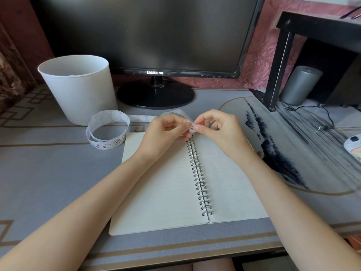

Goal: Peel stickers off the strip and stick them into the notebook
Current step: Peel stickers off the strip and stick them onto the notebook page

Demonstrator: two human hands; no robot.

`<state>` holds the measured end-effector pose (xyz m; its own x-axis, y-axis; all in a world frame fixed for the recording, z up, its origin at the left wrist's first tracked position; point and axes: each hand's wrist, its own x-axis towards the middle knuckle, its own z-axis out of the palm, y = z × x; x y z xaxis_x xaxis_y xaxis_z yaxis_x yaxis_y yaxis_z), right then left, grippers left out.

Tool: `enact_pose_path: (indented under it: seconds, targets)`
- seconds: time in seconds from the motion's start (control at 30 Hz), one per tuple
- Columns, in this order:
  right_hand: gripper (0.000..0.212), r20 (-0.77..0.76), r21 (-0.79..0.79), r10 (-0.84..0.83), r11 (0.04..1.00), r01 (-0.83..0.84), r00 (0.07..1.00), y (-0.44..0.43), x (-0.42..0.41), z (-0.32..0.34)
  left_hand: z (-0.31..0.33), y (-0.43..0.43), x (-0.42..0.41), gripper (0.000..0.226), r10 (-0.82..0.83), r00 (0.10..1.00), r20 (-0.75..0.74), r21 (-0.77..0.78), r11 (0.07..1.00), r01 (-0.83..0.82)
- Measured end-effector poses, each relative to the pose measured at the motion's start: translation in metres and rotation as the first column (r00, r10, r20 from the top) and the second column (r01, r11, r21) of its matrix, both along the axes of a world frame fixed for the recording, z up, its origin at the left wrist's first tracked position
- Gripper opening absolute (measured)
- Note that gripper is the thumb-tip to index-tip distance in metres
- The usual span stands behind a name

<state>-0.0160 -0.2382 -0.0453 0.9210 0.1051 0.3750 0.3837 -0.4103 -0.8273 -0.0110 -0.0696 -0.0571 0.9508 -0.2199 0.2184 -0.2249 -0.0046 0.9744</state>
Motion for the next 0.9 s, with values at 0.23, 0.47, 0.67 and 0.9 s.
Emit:
enact_pose_path:
  seconds: [0.23,0.47,0.67,0.9]
  targets:
    - [0.017,-0.011,0.033,0.016,0.999,-0.016,1.0,-0.001,0.004,-0.003,-0.002,0.0,0.001,0.01,0.004,1.0,0.002,0.023,1.0,-0.004]
    - [0.008,0.001,-0.06,0.003,0.998,-0.003,1.0,0.001,-0.004,0.002,-0.001,0.0,0.001,0.015,0.023,1.0,-0.014,0.031,0.999,-0.022]
    - [0.007,0.162,-0.215,0.066,0.976,-0.03,0.985,-0.004,0.001,-0.002,-0.001,0.001,0.002,0.017,0.091,0.995,-0.037,0.026,0.996,-0.09]
    - [0.012,-0.004,0.119,-0.088,0.989,0.087,0.996,-0.016,0.003,0.011,-0.002,0.003,0.005,0.019,0.141,0.989,-0.048,0.028,0.99,-0.14]
